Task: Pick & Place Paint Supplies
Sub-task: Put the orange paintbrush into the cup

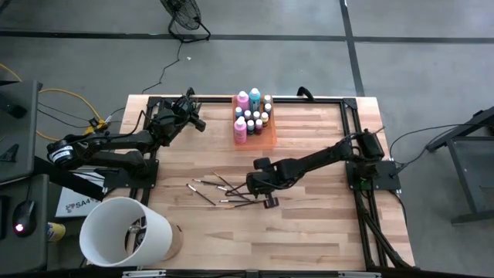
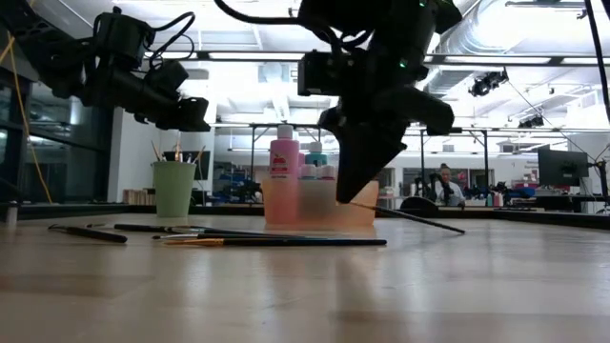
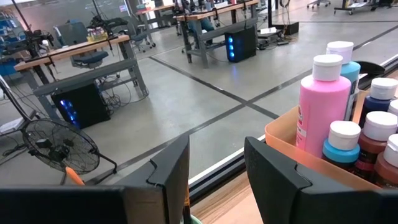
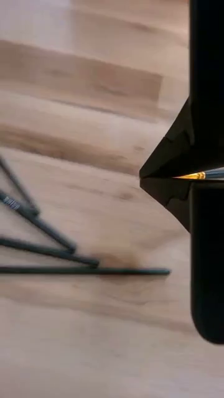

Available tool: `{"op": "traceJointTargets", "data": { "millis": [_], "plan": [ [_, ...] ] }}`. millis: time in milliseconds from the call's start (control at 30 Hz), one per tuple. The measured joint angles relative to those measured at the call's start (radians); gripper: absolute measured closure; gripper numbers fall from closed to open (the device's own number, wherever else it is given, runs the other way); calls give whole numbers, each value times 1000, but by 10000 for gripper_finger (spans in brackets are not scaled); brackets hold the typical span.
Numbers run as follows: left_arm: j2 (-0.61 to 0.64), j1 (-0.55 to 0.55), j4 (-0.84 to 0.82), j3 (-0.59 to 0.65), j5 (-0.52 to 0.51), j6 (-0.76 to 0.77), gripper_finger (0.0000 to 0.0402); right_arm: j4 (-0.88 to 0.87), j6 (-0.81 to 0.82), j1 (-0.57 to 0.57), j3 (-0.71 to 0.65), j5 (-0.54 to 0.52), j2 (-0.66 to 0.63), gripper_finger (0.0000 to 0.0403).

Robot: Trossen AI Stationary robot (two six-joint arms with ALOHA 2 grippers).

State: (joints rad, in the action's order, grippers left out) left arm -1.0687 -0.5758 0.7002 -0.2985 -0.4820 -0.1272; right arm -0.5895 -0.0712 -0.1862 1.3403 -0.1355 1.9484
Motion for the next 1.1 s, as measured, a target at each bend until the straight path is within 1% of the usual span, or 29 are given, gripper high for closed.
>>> {"op": "traceJointTargets", "data": {
  "millis": [233, 467, 533, 667, 733, 833, 900, 967, 1100],
  "plan": [
    [0, 0, 0, 0, 0, 0, 249, -14, -4, 13, 44, -6, -1, 400],
    [0, 0, 0, 0, 0, -1, 249, 6, -3, 37, 124, -57, -2, 400],
    [0, 0, -1, 0, 2, 0, 249, 39, 6, 43, 130, -72, -2, 400],
    [0, 0, -15, 0, 46, 0, 249, 100, 45, 60, 130, -82, -2, 400],
    [5, 0, -32, 0, 68, 0, 249, 106, 73, 71, 130, -74, -3, 400],
    [25, 1, -64, 0, 85, -2, 249, 109, 93, 81, 130, -93, -4, 400],
    [47, 0, -94, 0, 95, -4, 249, 117, 93, 87, 125, -105, -13, 400],
    [78, 0, -116, 0, 113, -6, 249, 186, 97, 96, 97, -95, -32, 400],
    [142, 1, -179, 0, 136, -27, 249, 349, 112, 113, -15, -75, -106, 400]
  ]
}}
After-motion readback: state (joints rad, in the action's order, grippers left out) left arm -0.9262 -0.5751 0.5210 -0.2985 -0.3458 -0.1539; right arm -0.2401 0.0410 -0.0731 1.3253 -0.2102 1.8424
